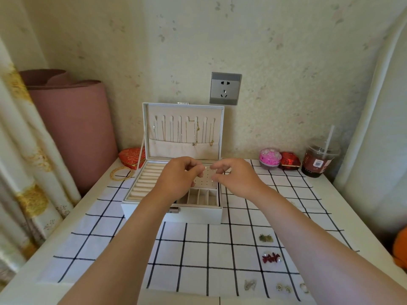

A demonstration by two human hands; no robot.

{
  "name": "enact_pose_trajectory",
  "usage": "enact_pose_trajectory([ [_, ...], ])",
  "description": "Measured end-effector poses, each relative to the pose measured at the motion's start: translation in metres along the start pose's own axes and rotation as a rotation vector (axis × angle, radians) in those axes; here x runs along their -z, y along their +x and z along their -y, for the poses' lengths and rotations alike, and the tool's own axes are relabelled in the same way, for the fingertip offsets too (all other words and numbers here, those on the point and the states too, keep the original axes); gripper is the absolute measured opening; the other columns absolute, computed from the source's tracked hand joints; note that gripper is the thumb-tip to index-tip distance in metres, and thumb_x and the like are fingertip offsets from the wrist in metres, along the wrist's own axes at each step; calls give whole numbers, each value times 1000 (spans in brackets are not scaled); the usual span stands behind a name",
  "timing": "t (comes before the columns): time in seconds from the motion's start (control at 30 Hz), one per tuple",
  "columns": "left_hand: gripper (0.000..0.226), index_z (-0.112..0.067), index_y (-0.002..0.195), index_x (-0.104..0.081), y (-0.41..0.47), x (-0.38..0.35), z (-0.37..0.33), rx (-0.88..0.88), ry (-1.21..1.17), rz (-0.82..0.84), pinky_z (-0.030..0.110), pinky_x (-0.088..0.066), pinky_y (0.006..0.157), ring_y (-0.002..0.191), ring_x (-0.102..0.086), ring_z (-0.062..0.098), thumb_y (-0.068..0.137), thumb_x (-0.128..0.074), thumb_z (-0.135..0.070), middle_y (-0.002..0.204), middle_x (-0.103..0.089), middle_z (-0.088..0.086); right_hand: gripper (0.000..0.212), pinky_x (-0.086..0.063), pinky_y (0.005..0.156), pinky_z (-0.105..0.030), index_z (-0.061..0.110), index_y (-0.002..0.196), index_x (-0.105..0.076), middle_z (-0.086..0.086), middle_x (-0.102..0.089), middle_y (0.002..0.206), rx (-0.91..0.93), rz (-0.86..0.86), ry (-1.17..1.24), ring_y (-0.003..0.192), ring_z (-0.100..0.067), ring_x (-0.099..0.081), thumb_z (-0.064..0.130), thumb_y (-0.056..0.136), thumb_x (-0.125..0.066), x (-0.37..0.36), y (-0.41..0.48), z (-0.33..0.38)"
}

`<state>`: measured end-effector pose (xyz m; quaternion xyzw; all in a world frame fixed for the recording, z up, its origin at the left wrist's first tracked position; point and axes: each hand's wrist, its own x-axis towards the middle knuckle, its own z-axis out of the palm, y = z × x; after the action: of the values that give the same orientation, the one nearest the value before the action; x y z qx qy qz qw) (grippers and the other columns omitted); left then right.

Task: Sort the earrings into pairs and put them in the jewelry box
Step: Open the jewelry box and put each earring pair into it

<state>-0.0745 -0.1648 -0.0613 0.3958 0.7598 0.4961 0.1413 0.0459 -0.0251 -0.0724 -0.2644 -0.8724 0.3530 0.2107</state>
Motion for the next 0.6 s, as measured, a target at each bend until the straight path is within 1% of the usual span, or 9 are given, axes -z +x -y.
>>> enact_pose_trajectory([
  [0.07,12,-23,90,-69,0,-2,-2,-4,17,8,21,-48,61,56,-61,6,96,-61,-31,83,-72,-7,25,-41,79,-18,35,103,-73,14,-72,90,17,-15,117,87,7,-63,20,84,-78,5,-1,5],
  [0.1,13,-22,90,-68,0,-4,-4,-6,14,13,19,-46,59,55,-60,5,96,-60,-31,83,-72,-7,25,-43,77,-19,33,101,-74,12,-74,90,25,-5,188,80,8,-64,18,83,-80,8,-2,9],
  [0.2,16,-20,89,-69,-1,-8,-9,-14,-25,13,16,-45,55,53,-60,4,96,-60,-32,80,-70,-6,17,-49,58,-21,16,99,-78,-1,-77,88,57,36,337,52,4,-57,12,83,-80,18,-11,20],
  [0.27,17,-19,90,-70,-2,-11,-12,-17,-61,20,14,-47,55,53,-60,4,96,-61,-32,80,-70,-5,11,-48,54,-21,16,92,-79,-4,-78,83,72,22,372,47,0,-52,10,83,-80,20,-13,23],
  [0.33,17,-20,91,-70,-3,-13,-12,-21,-59,37,16,-48,60,57,-61,4,96,-59,-32,81,-71,-6,13,-46,52,-20,22,84,-78,-1,-77,78,80,3,398,46,-2,-50,9,84,-78,19,-13,20],
  [0.4,17,-23,93,-70,-4,-14,-9,-42,13,42,21,-47,69,70,-63,4,97,-56,-33,84,-70,-10,14,-45,53,-18,24,84,-79,3,-76,74,58,-33,379,47,0,-51,10,85,-77,16,-12,13],
  [0.5,14,-30,101,-68,-5,-10,0,-159,407,-4,25,-42,84,100,-54,7,97,-56,-35,98,-66,-16,10,-44,67,-10,26,86,-80,20,-70,74,62,-81,153,65,10,-60,16,85,-78,7,-9,1],
  [0.53,15,-33,105,-68,-6,-8,3,-200,523,-19,26,-39,90,108,-50,8,96,-57,-35,105,-65,-15,9,-44,72,-10,26,88,-80,23,-68,77,70,-73,64,73,13,-60,18,85,-78,4,-10,-1],
  [0.6,21,-35,112,-67,-7,-4,8,-219,628,-2,30,-34,100,118,-45,12,94,-58,-37,116,-63,-12,12,-45,80,-14,25,97,-80,22,-70,85,69,-40,-48,81,10,-61,20,86,-77,0,-12,-2],
])
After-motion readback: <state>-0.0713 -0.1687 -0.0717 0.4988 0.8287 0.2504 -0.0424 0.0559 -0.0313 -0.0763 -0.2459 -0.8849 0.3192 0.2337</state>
